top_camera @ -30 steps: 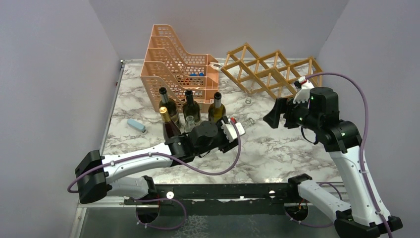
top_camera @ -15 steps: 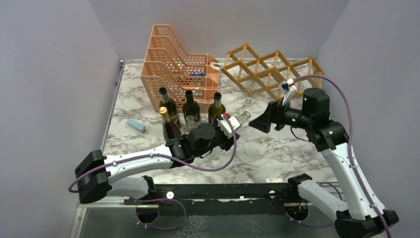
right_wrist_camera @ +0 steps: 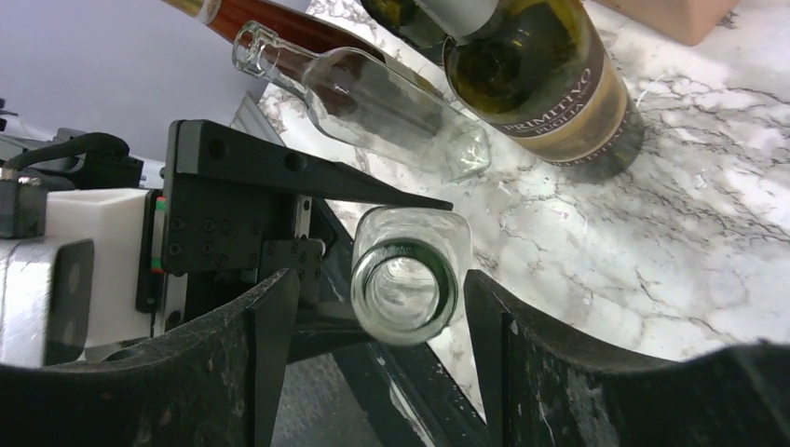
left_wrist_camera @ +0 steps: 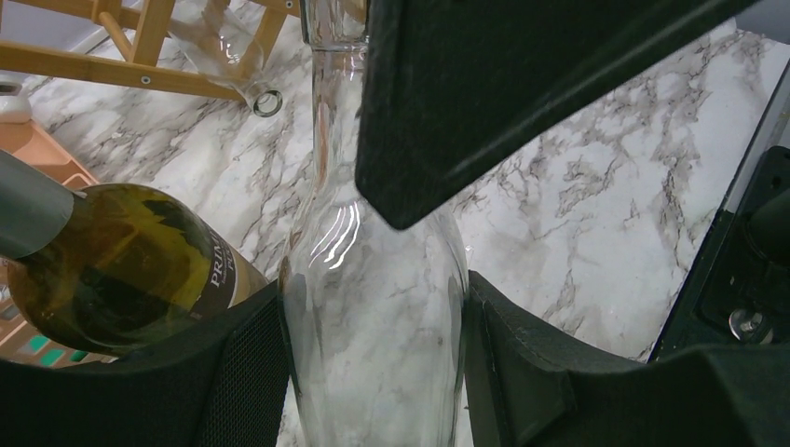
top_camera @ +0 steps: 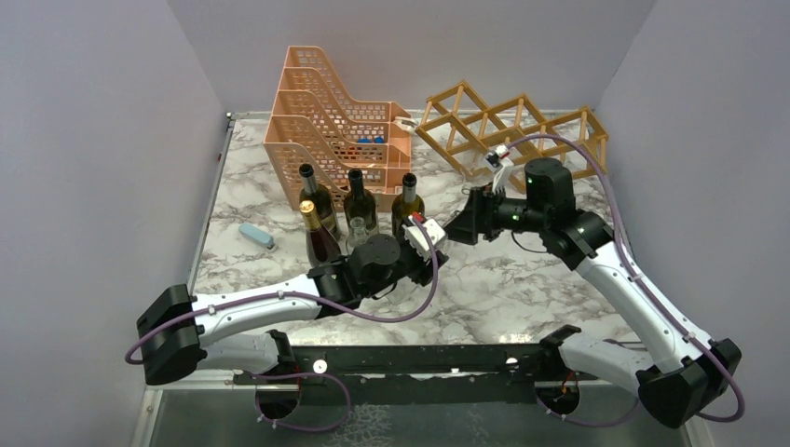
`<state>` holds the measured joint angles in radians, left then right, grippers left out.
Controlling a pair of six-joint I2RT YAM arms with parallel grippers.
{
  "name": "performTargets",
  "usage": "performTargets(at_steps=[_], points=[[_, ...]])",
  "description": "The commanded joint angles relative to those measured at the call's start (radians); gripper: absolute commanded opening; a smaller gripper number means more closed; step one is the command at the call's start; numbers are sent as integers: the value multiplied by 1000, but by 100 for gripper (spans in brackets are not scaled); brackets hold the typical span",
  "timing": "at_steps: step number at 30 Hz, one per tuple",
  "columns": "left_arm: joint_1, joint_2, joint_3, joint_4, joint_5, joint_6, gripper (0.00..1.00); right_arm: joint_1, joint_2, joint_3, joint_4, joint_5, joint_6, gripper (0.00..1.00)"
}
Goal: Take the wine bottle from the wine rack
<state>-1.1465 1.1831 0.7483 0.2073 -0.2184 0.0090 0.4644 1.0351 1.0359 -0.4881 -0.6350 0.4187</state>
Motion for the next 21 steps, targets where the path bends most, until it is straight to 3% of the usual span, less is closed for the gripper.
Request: performTargets(at_steps=[1, 6, 12, 14, 18, 21], points=[[-1, -58, -3, 81, -9, -22, 36, 75, 29, -5, 71, 98, 32, 67], [-2, -79, -21, 77, -7, -29, 36, 142, 62, 19, 49, 206, 12, 55], [-2, -96, -34, 61, 0, -40, 39, 169, 90, 36, 39, 265, 8, 31], [-2, -98, -30, 44, 11, -44, 48, 174, 104, 51, 26, 273, 4, 23], [-1, -105, -22, -1, 28, -56, 82, 184, 112, 83, 2, 306, -19, 11], [-1, -127, -20, -27, 58, -57, 91, 188, 119, 107, -16, 325, -52, 5]])
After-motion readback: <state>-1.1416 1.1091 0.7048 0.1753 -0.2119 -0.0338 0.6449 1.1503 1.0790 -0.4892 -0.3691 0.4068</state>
